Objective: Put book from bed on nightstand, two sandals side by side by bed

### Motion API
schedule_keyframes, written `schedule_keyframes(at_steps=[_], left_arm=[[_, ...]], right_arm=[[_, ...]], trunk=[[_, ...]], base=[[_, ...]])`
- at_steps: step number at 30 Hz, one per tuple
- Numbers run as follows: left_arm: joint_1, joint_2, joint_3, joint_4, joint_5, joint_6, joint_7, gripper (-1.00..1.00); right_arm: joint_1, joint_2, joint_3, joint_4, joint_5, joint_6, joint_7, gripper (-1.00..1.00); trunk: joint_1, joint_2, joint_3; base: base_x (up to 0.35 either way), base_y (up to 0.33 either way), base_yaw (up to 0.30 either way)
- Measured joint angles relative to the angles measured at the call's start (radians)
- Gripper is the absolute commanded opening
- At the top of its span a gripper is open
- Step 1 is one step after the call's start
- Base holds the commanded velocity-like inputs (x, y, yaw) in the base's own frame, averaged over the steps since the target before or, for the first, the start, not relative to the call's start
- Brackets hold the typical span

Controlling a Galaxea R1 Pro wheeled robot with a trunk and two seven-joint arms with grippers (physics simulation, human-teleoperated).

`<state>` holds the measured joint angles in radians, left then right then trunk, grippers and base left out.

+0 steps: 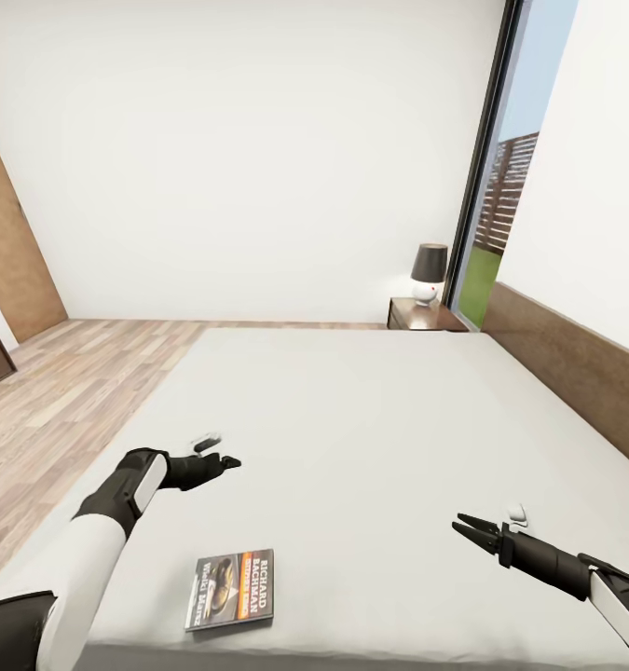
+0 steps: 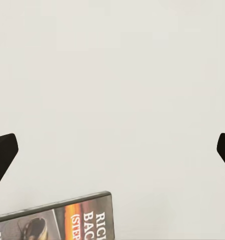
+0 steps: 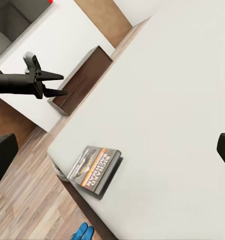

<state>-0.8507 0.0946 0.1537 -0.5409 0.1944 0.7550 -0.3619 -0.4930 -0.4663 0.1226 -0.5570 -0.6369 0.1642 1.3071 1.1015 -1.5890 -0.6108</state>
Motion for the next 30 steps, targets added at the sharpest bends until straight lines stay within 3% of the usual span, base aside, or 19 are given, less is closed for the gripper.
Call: schedule_keyframes(at_steps=[30], left_arm=[[0.0,-0.005,-0.003,0.0,0.001,0.0,-0.002,1.0]], right_arm=[[0.0,0.0,0.0,0.0,0.0,-0.001,0.0,1.0]], trunk=[[0.115,-0.21,-0.094]], base=[[0.0,0.0,0.0]])
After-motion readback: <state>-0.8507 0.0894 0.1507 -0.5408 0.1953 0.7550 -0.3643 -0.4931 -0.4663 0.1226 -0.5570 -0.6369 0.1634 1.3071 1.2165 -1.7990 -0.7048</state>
